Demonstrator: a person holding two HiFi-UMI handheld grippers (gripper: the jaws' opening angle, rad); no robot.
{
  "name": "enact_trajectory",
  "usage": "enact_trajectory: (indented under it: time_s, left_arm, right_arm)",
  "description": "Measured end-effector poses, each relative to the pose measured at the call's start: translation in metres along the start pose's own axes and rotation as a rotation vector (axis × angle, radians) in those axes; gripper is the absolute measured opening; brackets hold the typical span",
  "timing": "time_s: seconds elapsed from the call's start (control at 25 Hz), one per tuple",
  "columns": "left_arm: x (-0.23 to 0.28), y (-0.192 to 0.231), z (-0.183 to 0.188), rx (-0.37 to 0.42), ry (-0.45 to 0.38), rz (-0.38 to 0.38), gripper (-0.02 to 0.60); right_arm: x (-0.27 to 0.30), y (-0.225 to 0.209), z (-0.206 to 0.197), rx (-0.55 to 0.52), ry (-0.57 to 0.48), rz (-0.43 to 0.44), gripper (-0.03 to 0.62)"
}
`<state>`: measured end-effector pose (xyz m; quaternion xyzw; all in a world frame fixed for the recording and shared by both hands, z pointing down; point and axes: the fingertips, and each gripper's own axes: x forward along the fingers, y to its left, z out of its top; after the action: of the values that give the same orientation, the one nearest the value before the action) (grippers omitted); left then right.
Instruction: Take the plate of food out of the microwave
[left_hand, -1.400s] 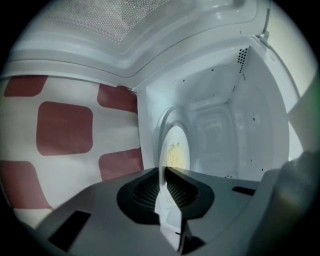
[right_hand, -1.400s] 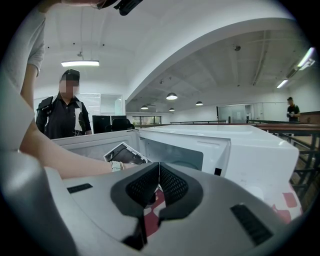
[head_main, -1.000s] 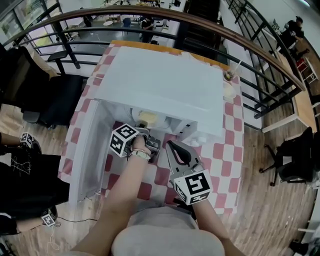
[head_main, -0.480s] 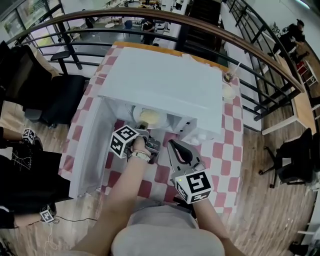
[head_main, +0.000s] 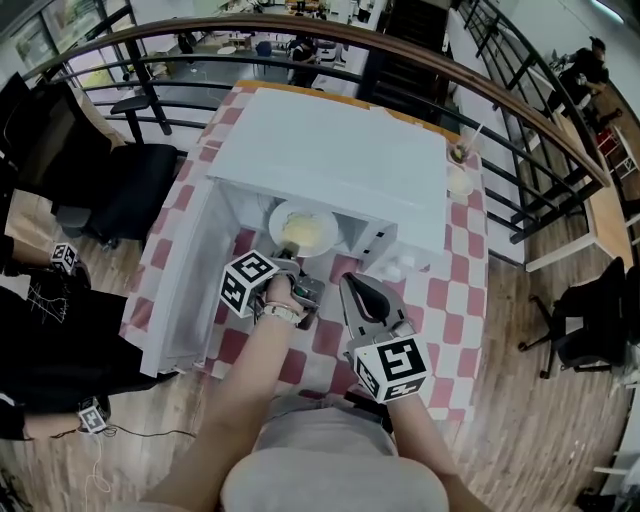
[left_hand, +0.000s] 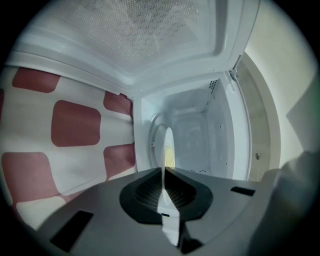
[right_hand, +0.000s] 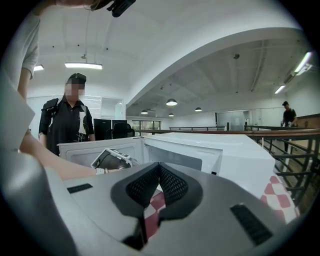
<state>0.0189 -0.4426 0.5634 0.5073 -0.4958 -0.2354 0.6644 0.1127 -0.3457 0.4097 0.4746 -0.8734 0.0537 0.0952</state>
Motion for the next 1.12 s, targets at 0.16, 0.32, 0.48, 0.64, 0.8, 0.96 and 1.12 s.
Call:
enact_trajectory:
  time_s: [0.16, 0.32, 0.48, 0.64, 0.8, 0.96, 1.12]
  left_arm:
    - [-0.014, 0.001, -0.001, -0.012, -0.004, -0.008, 0.011]
    - [-0.027, 0.001, -0.001, -0.008, -0.011, -0.024, 0.011]
    - [-0.04, 0.0, -0.003, -0.001, -0.014, -0.037, 0.011]
    - [-0.053, -0.005, -0.004, 0.002, -0.016, -0.052, 0.011]
    - [-0.066, -0.013, -0.005, 0.006, -0.018, -0.075, 0.011]
    - [-0.08, -0.016, -0.008, -0.001, -0.019, -0.092, 0.011]
    - [-0.091, -0.02, -0.012, -0.012, -0.016, -0.106, 0.011]
  right_arm:
    - [-0.004, 0.007, 0.003, -0.001, -0.01, 0.005, 0.026]
    - [-0.008, 0.011, 0.004, -0.011, -0.018, 0.005, 0.026]
    - [-0.014, 0.01, 0.003, -0.012, -0.017, -0.005, 0.026]
    - [-0.016, 0.012, 0.005, -0.014, -0.023, -0.006, 0.026]
    - [-0.017, 0.014, 0.008, -0.014, -0.029, -0.007, 0.026]
    - [-0.019, 0.018, 0.011, -0.014, -0.038, -0.006, 0.026]
    - [-0.019, 0.022, 0.013, -0.011, -0.044, -0.005, 0.026]
